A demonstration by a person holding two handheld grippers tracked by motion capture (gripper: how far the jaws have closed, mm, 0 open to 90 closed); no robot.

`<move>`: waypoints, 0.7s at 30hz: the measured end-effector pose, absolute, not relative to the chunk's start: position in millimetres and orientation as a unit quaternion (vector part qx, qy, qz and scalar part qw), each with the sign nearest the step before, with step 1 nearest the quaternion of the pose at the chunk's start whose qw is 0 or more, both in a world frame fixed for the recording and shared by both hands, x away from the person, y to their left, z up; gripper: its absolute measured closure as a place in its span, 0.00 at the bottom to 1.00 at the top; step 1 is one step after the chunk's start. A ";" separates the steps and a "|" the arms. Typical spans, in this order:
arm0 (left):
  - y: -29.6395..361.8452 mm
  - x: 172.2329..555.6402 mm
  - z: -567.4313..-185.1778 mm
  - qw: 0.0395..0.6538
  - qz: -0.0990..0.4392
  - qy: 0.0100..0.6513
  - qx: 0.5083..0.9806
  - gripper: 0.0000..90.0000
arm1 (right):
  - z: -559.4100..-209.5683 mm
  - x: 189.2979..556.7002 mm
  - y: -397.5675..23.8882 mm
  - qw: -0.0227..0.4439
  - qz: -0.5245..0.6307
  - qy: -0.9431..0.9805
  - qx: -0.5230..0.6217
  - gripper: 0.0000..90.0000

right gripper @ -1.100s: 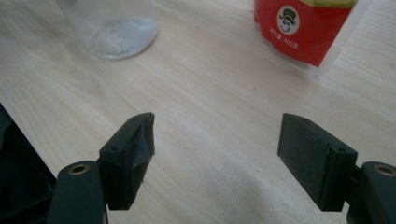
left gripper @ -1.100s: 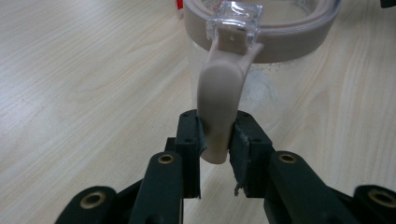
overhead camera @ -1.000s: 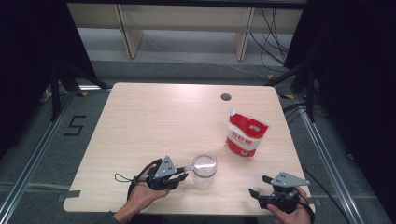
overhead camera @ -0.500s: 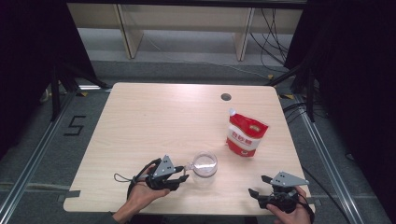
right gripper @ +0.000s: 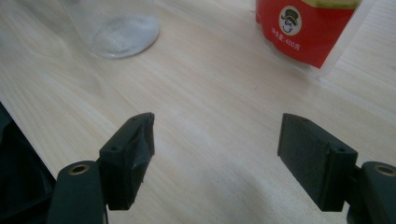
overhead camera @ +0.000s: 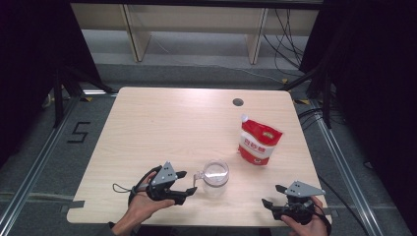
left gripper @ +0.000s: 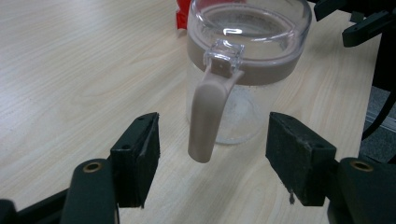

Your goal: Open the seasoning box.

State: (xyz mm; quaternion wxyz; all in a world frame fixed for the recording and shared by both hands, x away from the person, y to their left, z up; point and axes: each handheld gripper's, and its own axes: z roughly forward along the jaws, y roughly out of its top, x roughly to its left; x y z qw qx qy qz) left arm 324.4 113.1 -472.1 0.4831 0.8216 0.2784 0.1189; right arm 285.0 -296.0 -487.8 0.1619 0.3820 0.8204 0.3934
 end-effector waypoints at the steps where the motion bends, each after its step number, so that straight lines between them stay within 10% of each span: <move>1: 114.2 324.9 -470.8 0.480 0.114 0.276 0.825 0.39 | -487.8 285.0 -296.1 0.162 0.394 0.820 0.382 0.31; 9: 120.9 322.1 -464.1 0.504 0.119 0.283 0.807 0.47 | -487.9 284.8 -293.2 0.167 0.391 0.821 0.381 0.31; 21: 117.6 323.6 -452.7 0.542 0.132 0.279 0.781 0.89 | -488.3 283.9 -290.5 0.165 0.394 0.823 0.374 0.31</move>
